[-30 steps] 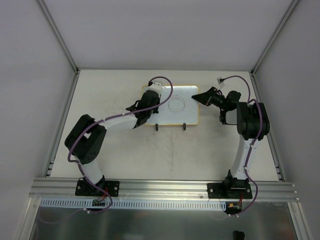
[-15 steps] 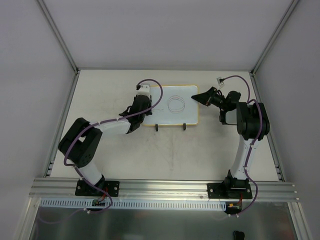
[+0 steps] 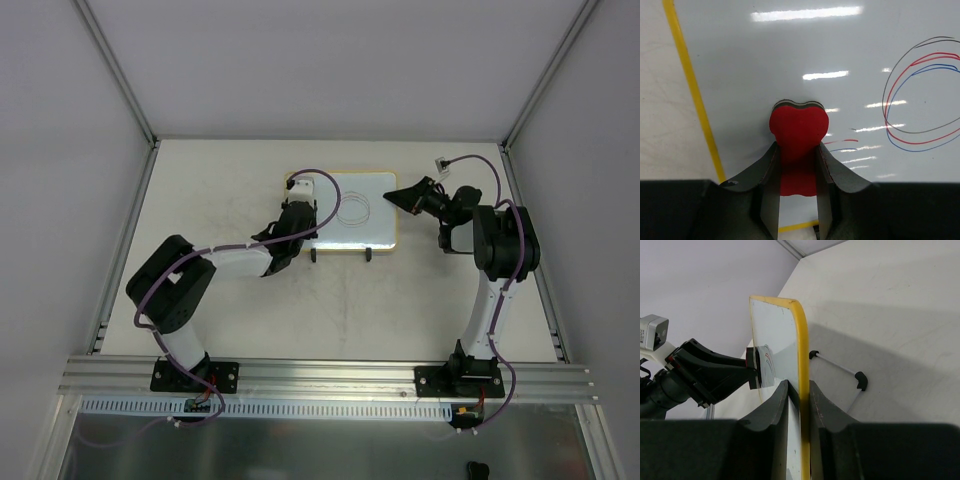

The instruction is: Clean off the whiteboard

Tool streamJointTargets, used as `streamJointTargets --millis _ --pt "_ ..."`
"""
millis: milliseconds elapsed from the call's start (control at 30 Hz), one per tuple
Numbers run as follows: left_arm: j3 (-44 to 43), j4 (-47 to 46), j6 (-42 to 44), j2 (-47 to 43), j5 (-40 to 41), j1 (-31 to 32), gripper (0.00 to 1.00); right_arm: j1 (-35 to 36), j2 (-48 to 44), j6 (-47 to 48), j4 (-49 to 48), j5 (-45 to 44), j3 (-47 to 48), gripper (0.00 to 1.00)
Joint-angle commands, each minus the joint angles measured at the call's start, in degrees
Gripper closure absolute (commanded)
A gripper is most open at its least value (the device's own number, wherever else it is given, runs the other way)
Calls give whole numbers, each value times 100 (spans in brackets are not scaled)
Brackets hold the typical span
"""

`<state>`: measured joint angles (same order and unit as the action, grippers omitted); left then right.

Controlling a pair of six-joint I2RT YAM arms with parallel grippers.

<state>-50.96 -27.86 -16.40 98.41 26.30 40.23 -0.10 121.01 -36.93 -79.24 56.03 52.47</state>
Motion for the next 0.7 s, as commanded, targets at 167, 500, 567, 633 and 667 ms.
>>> streamJointTargets --millis 167,500,567,633,667 --pt "-89 500 -364 609 -222 99 100 142 -130 537 -856 -453 -298 100" --pt "-1064 843 -276 1127 -152 451 100 133 -95 371 -856 -409 -299 100" --pt "-1100 870 -293 1180 -134 460 100 133 -78 318 -856 -391 -299 100" --pt "-1065 878 -311 1163 -108 460 100 124 -78 292 -856 -382 -307 100" --pt "-1048 878 -311 1163 -38 460 100 124 -86 291 -856 -391 -325 100"
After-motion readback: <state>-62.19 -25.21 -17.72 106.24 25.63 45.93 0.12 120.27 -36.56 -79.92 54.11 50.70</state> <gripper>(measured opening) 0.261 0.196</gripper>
